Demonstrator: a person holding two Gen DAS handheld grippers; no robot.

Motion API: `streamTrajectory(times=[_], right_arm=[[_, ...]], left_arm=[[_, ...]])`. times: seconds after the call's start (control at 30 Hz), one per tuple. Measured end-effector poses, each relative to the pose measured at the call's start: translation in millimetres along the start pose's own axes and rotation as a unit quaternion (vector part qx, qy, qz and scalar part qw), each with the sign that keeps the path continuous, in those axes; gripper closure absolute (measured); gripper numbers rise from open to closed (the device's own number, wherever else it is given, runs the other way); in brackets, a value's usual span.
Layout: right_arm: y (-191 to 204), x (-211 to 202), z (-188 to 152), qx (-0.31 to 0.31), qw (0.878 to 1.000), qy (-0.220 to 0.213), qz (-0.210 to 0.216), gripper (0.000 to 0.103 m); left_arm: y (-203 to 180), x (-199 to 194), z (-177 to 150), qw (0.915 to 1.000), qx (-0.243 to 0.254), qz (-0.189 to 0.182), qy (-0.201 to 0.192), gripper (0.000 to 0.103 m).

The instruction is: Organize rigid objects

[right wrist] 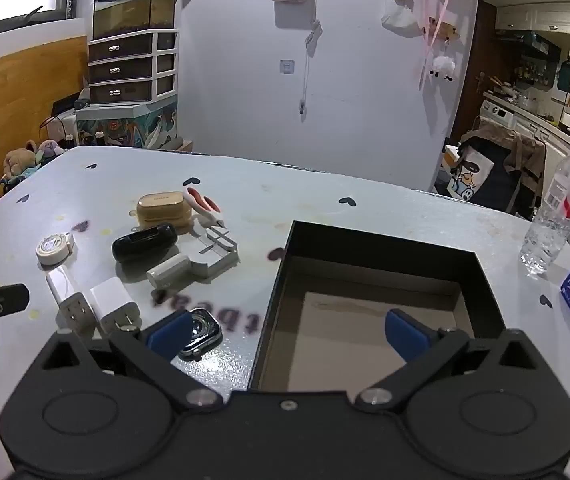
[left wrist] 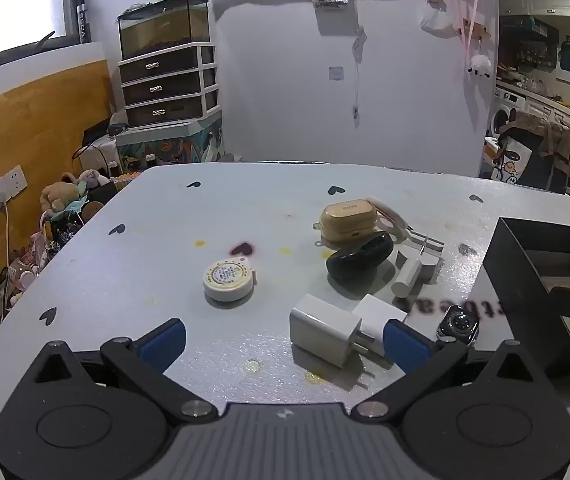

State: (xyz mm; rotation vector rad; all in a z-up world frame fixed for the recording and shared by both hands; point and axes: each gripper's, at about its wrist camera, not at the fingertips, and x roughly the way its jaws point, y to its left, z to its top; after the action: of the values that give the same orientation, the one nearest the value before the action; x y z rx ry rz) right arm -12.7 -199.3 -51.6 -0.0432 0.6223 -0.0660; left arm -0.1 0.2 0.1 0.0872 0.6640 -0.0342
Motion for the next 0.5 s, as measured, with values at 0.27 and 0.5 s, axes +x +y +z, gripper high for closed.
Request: streamTrajectory(times=[0.27, 0.5], right_arm=[[-2.0, 1.1, -0.5, 0.001, 1.000, 0.002, 0.001, 0.000], [-4.8, 2.8, -1.6, 0.001, 1.000, 0.004, 0.001, 0.000]], left_arm=[[2.2, 0.2, -1.0, 1.0000, -0.002, 0.000, 0.002, 0.000], [0.3, 0.6, 0.0, 1.0000, 0.003, 0.001, 0.005, 0.000]])
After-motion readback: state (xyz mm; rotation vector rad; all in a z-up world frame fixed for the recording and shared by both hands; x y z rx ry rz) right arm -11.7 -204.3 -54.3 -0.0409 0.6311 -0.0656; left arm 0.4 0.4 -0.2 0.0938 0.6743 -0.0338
